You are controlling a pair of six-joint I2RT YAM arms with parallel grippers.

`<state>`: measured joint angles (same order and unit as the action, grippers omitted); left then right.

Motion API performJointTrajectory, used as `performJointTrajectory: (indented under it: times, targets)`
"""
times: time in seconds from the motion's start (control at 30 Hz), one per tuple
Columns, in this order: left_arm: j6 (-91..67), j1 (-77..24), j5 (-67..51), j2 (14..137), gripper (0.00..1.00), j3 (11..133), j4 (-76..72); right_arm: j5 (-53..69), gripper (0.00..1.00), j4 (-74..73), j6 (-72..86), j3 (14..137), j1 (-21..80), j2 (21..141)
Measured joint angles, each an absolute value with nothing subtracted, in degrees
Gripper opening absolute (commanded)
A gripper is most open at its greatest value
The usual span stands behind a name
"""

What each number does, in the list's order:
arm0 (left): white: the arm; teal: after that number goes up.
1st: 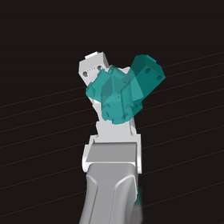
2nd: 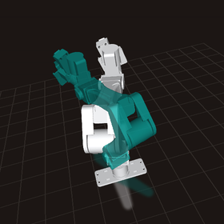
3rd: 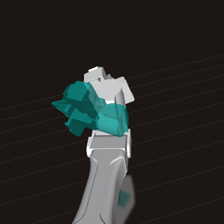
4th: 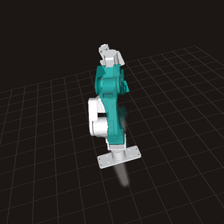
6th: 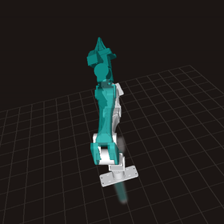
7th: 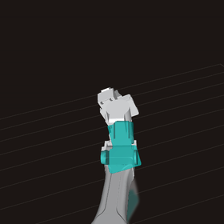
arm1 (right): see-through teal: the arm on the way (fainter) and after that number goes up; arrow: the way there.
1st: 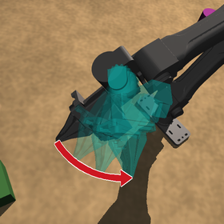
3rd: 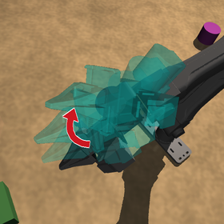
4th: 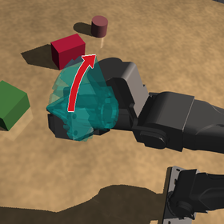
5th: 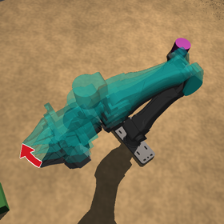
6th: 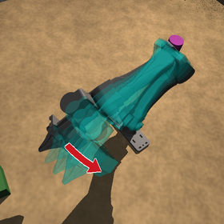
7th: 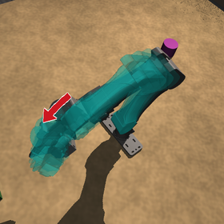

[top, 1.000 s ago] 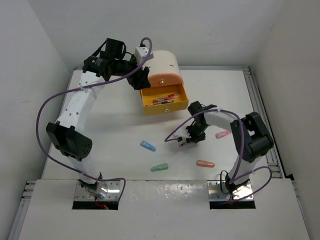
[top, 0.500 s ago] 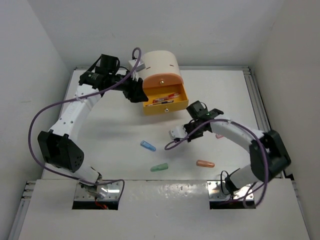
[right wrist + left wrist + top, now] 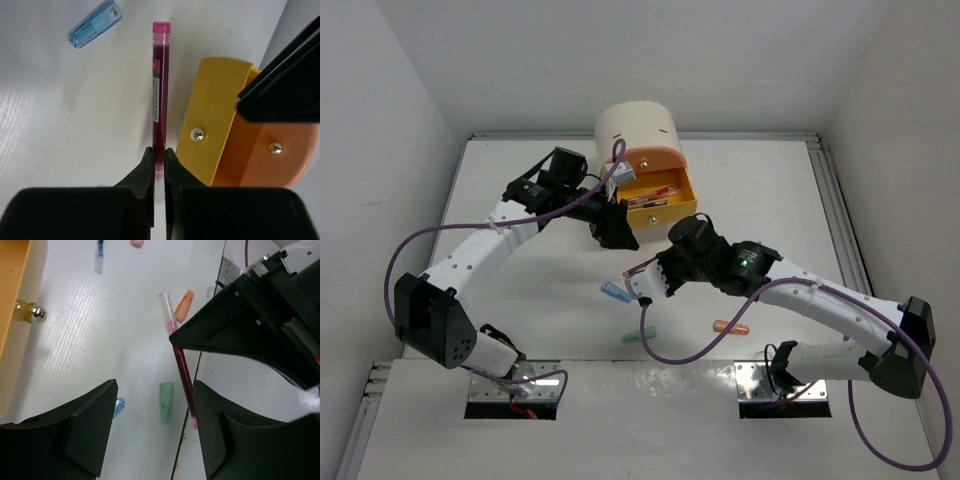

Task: Sort the stationery into containers
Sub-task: Pick up the pen from the center of the board, then place the pen in the drawer.

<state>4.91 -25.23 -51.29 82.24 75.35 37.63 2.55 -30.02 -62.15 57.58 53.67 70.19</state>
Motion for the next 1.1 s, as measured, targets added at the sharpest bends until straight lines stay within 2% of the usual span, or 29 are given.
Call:
performJointTrajectory:
  times: [0.17,0.47,0.57,0.6,0.67,0.7,0.8,0.83,0.9,1.1]
  targets:
    - [4.25,-28.80,-50.02,82.24,0.70,73.52,36.97,-1.21,0.00,-28.77,-61.49,59.05,57.74,71.07]
    - [4.84,-34.17,-47.07,82.24,0.68,70.43,37.23,-5.21,0.00,-26.98,-61.69,59.46,58.02,73.58]
    - [5.04,-34.37,-46.30,82.24,0.52,69.71,37.30,-5.80,0.00,-26.83,-61.69,59.46,58.02,73.58]
    - [5.15,-34.44,-46.02,82.24,0.39,69.60,37.28,-5.89,0.00,-26.76,-61.69,59.46,58.02,73.58]
    - [5.45,-34.54,-45.15,82.24,0.27,69.58,37.26,-5.93,0.00,-26.63,-61.67,59.46,58.15,73.52]
    - [5.67,-34.52,-44.58,82.26,0.19,69.58,37.28,-5.98,0.08,-26.68,-61.65,59.46,58.30,73.41]
    - [6.48,-34.00,-42.09,82.96,0.14,71.07,38.63,-5.96,0.40,-27.07,-60.53,59.42,58.65,72.31]
    - [6.98,-33.76,-41.91,83.46,0.14,72.53,39.40,-5.78,0.44,-27.05,-59.86,59.40,58.65,71.79]
    - [8.47,-32.99,-41.08,85.14,0.12,77.49,41.91,-5.45,0.46,-27.27,-58.57,59.24,58.26,70.22]
    - [16.08,-27.81,-35.33,94.28,0.16,101.86,48.75,-2.48,0.44,-27.90,-55.55,56.12,50.43,62.96]
